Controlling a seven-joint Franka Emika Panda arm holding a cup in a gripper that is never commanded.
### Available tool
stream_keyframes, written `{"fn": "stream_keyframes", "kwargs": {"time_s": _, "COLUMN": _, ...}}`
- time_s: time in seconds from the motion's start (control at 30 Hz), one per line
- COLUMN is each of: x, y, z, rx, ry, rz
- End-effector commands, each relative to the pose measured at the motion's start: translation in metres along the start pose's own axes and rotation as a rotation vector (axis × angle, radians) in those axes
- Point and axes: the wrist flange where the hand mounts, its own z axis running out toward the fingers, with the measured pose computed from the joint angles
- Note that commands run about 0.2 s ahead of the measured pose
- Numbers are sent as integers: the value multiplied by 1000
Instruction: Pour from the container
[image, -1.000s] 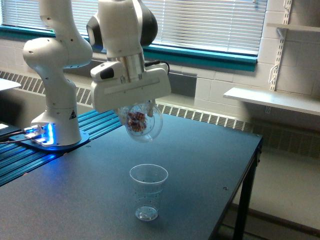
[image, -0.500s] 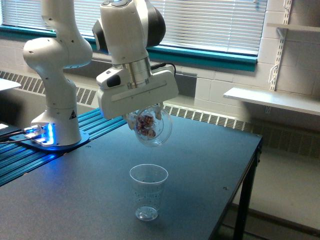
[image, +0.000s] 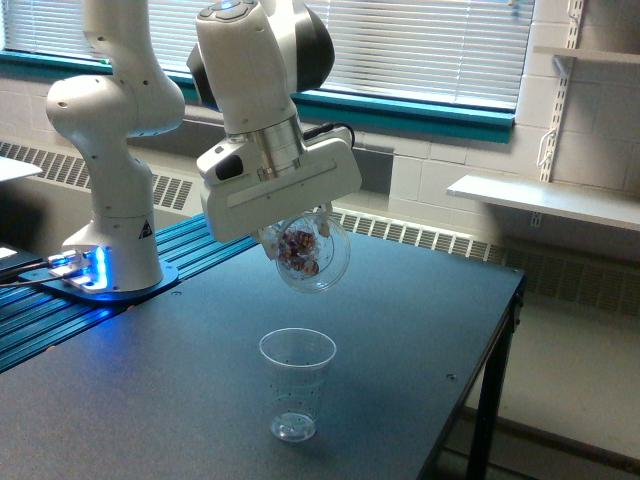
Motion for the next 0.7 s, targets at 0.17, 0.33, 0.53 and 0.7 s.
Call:
{"fn": "stream_keyframes", "kwargs": {"time_s": 0.17, "x": 2, "y": 11, "z": -2, "rx": 31, "ry": -12, "rz": 34}}
{"fn": "stream_keyframes", "kwargs": {"time_s": 0.33, "x": 2, "y": 17, "z": -2, "rx": 41, "ry": -21, "rz": 60}}
{"fn": "stream_keyframes", "kwargs": {"time_s": 0.53, "x": 6, "y": 25, "z": -2, "rx": 53, "ry": -45, "rz": 86}}
{"fn": "stream_keyframes", "kwargs": {"time_s": 0.7, "x": 12, "y": 29, "z": 4, "rx": 31, "ry": -69, "rz": 128}}
